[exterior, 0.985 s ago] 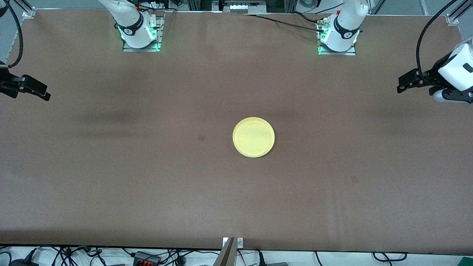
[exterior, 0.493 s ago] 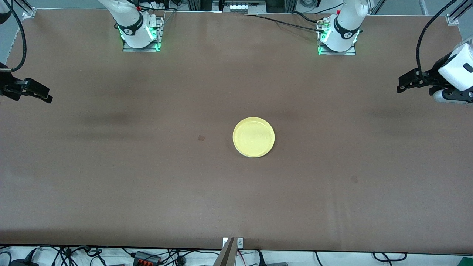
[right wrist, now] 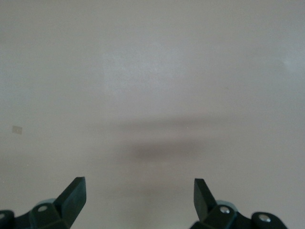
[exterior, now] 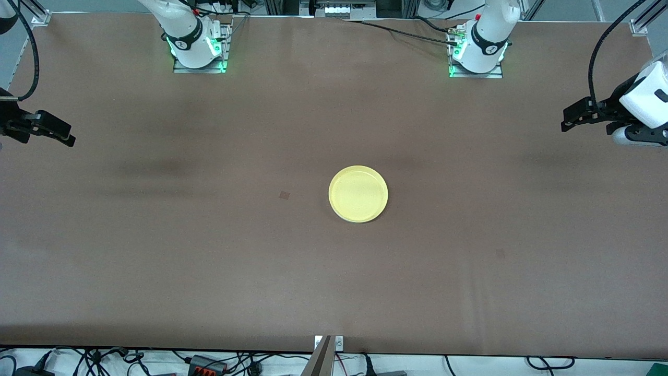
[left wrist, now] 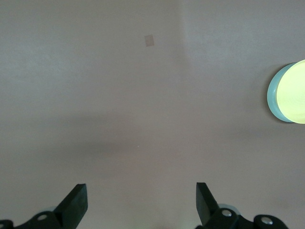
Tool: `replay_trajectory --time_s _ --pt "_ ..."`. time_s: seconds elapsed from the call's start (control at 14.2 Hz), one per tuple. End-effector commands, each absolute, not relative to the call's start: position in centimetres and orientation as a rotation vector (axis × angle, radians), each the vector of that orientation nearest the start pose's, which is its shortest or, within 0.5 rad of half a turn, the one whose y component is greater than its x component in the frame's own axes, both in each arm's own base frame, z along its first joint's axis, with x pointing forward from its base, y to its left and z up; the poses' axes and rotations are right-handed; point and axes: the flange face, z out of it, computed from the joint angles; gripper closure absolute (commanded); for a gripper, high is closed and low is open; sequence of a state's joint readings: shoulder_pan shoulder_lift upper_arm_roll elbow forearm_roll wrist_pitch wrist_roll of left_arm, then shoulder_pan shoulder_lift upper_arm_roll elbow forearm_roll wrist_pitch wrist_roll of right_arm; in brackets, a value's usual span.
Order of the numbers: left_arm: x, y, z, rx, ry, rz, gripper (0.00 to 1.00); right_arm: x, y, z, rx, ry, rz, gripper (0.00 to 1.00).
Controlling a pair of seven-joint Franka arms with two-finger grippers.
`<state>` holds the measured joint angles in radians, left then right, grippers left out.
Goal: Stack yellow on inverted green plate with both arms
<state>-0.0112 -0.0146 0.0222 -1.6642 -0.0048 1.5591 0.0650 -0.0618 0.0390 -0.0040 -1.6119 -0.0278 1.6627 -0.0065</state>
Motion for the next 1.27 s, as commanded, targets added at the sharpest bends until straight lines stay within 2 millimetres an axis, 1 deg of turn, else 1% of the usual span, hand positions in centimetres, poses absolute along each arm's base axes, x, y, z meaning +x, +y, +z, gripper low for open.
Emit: replay_trajectory --time_s 0.0,0.42,0.63,0.84,1.06,1.2 --pt "54.6 0.8 59.7 -3.157 0.111 0.125 0.0 57.5 -4.4 59.3 -3.173 0.078 -0.027 0.0" --pt "54.6 0.8 59.6 -3.157 0.109 0.127 0.0 57.6 -3.7 59.6 -3.171 0.057 -0.037 0.0" --pt "54.6 0.8 59.6 -3.159 0.109 0.125 0.0 57.1 -3.9 60.0 -3.171 0.06 -0.027 0.0" --pt "54.6 0.8 59.7 -3.157 0.109 0.122 0.0 56.5 -3.7 60.4 -3.173 0.06 -0.017 0.0" --pt "54.6 0.7 59.6 -3.158 0.111 0.125 0.0 56.5 -3.7 60.3 -3.175 0.06 -0.025 0.0" --pt "54.6 0.8 59.6 -3.159 0.109 0.125 0.0 56.4 -3.8 59.7 -3.177 0.059 -0.01 0.0"
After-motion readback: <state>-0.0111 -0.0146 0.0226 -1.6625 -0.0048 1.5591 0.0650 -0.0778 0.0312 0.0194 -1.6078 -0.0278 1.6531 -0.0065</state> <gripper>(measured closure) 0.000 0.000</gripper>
